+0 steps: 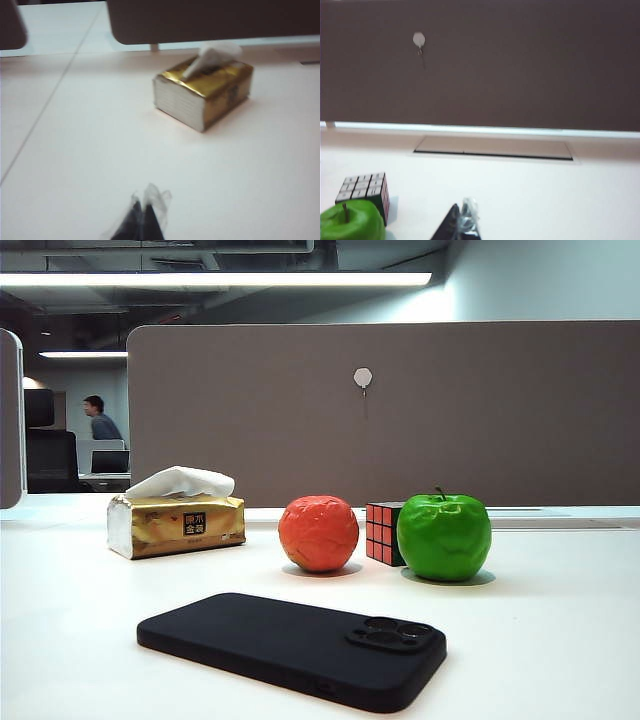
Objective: Move all the fruits on the tabletop near the face of the Rubik's cube that has the color most similar to each fruit.
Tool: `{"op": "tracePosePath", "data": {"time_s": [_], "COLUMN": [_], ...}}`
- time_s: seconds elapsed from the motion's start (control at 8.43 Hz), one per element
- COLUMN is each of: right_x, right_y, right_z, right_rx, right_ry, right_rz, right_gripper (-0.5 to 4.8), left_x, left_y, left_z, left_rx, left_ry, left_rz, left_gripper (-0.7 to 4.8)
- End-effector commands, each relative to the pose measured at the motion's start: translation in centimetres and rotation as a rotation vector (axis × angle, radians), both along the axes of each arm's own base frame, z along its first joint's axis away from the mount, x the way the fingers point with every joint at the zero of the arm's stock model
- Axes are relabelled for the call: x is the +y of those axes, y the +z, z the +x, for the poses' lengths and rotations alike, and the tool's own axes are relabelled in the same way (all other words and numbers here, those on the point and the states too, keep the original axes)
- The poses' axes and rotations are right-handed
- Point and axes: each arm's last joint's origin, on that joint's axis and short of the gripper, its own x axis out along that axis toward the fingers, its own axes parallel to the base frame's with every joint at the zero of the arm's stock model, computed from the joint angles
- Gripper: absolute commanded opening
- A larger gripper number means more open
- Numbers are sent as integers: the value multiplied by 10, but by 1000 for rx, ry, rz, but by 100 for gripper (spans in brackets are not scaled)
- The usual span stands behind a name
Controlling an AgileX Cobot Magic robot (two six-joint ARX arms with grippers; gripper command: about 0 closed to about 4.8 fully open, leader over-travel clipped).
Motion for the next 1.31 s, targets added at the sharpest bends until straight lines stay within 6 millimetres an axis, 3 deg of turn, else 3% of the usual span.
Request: {"op": "tracePosePath", "data": {"time_s": [0.12, 0.36, 0.47, 0.59, 1.07, 1.31], "right_x": [3, 3, 2, 0, -1, -2], "right_y": [23, 31, 32, 21, 0, 0], "right_z": [-7, -9, -9, -6, 0, 0], "right_rx": [-230, -253, -175, -29, -8, -7], "right_ry": [118, 120, 106, 5, -36, -58], "right_rz": [-13, -41, -72, -59, -29, -25], "right_gripper": [-1, -1, -1, -1, -1, -1], "left_x": [11, 10, 1, -10, -11, -11], "left_y": [7, 7, 6, 6, 9, 9], "left_z": [0, 0, 0, -1, -1, -1], "left_rx": [-58, -55, -51, -56, -89, -97], "left_ry": [-62, -90, -112, -108, -112, -112], "left_rz": [-85, -102, -88, -31, -19, -19], "left_gripper": [-5, -5, -5, -5, -5, -5]}}
